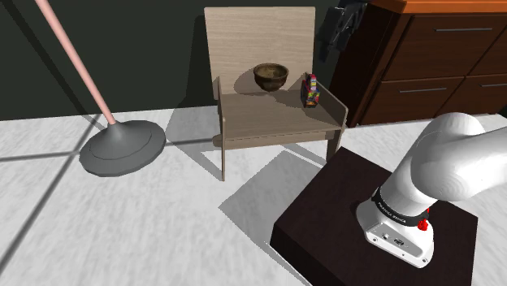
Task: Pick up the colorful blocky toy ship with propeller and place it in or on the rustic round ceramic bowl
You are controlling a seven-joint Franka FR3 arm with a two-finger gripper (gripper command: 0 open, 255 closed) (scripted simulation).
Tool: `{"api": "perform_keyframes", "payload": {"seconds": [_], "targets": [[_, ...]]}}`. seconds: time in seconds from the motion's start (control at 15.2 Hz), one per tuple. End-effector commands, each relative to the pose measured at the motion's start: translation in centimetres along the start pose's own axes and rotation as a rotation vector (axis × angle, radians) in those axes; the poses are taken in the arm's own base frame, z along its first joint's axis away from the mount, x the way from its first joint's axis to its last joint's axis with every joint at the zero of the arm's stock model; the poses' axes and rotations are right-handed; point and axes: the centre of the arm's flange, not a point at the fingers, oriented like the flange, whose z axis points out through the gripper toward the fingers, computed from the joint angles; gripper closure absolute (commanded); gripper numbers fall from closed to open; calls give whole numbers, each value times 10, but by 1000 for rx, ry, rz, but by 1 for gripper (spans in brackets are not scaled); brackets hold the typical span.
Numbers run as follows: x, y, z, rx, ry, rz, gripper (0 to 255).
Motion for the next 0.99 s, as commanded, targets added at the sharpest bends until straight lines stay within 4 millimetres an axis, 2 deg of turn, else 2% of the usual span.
{"api": "perform_keyframes", "payload": {"seconds": [0.0,0.92], "targets": [[0,0,0,0,0,0,0],[80,116,112,-29,19,256,0]]}}
